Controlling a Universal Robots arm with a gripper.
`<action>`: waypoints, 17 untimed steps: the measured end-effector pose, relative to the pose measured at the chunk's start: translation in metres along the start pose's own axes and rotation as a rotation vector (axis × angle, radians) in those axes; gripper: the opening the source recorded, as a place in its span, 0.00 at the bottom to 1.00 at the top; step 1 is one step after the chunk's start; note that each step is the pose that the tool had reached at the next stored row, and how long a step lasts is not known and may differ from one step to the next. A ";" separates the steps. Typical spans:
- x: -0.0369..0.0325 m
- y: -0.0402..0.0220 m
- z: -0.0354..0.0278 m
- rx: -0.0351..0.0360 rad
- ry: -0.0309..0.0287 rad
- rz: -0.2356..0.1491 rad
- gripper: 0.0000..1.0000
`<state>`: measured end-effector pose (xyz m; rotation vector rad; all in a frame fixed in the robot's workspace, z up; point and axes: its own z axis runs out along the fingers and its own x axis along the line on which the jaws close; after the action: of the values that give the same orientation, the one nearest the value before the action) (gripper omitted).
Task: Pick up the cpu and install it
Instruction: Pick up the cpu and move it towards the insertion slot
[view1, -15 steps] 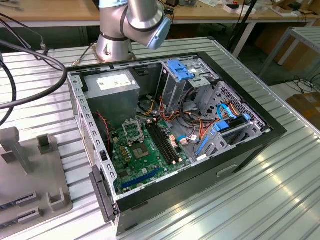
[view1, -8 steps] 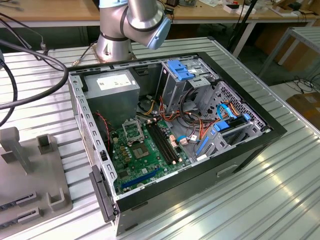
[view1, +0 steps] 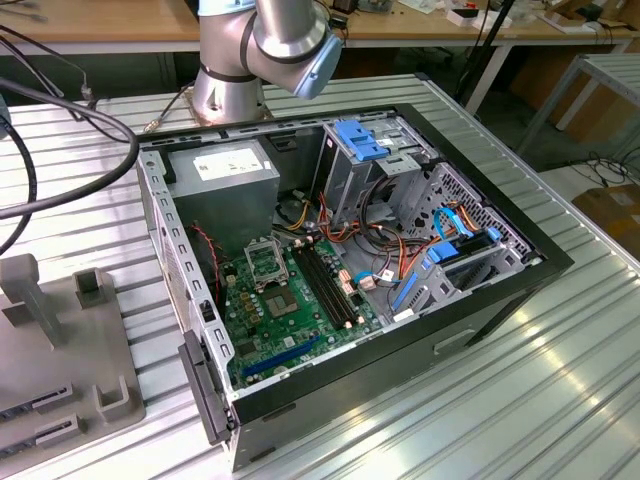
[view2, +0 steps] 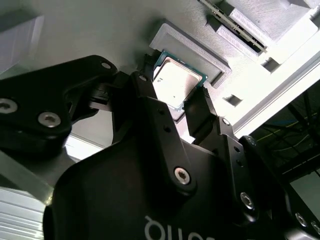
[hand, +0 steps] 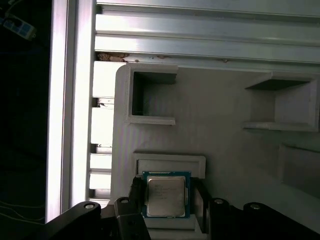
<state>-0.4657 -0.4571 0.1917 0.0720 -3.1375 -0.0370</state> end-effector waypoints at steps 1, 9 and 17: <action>0.0000 0.0000 0.0000 0.0000 0.0000 0.000 0.52; -0.0009 0.0004 -0.0191 0.0002 0.0004 -0.002 0.47; -0.0012 0.0006 -0.0262 0.0001 0.0015 -0.002 0.47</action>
<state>-0.4645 -0.4571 0.2180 0.0752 -3.1359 -0.0367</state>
